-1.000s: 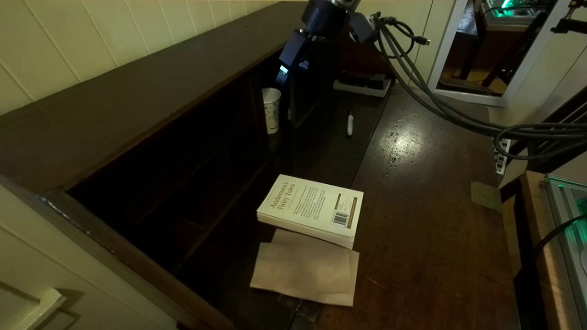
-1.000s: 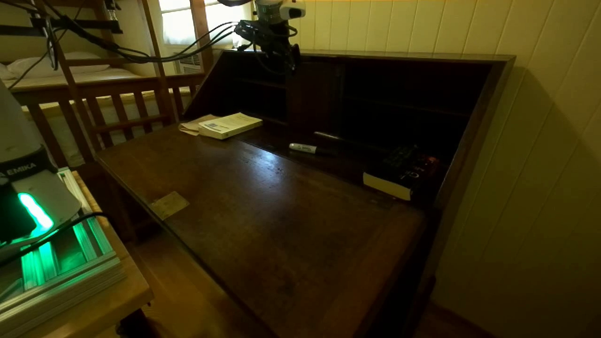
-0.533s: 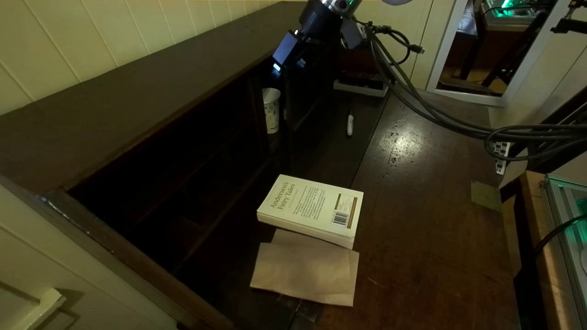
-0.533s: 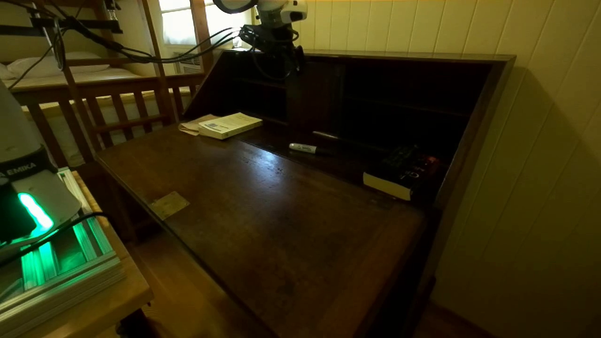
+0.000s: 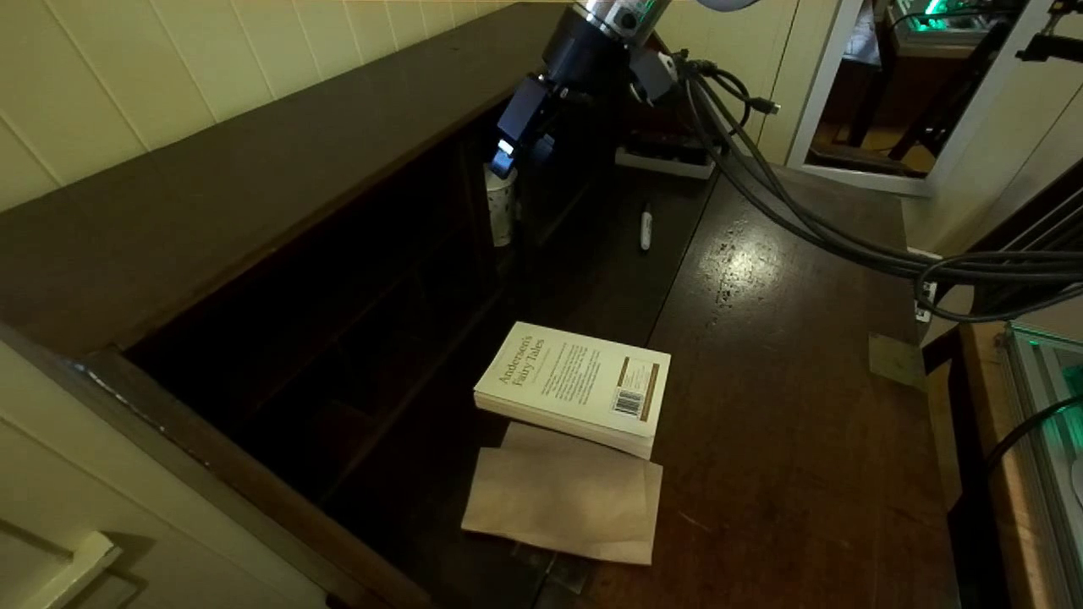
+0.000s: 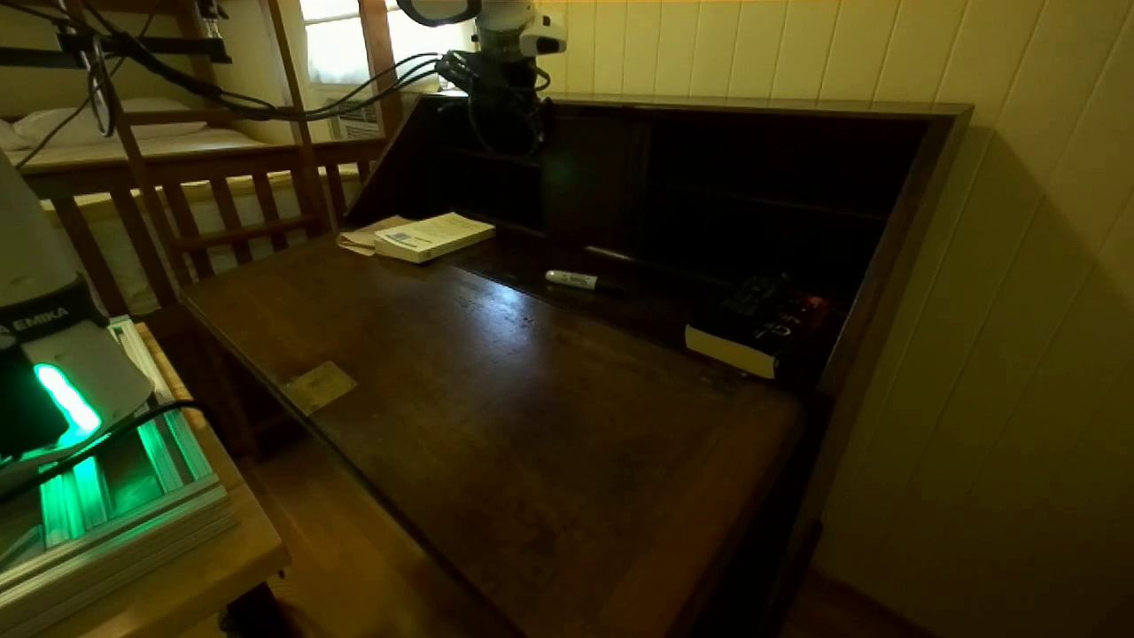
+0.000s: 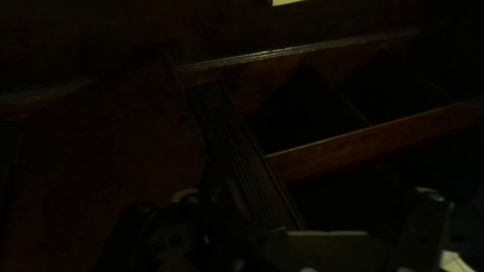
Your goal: Remove the marker from the cup, then put the cup in the cabinet and close the cabinet door
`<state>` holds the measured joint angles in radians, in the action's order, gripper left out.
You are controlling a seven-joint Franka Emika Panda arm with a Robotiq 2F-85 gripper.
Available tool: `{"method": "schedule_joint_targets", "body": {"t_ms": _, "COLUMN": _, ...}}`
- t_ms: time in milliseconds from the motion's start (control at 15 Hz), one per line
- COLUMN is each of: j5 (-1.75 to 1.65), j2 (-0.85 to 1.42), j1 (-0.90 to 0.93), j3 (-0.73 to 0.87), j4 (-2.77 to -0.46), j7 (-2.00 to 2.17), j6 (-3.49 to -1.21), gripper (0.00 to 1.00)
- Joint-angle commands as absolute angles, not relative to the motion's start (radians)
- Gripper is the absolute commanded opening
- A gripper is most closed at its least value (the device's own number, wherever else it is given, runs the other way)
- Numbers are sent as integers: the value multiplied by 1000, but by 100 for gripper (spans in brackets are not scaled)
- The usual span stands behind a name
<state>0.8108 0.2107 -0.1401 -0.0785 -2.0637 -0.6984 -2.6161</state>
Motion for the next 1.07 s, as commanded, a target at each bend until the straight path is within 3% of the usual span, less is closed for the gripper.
{"method": "schedule_joint_targets", "body": {"t_ms": 0, "j5": 760, "j2": 134, "j1": -139, "j3": -56, "j4": -2104, "j7": -708, "j6": -2468, "gripper": 100}}
{"method": "schedule_joint_targets", "body": {"t_ms": 1000, "j5": 215, "j2": -86, "j1": -88, "j3": 20, "j4": -2308, "j7": -321, "j6": -2457, "gripper": 100}}
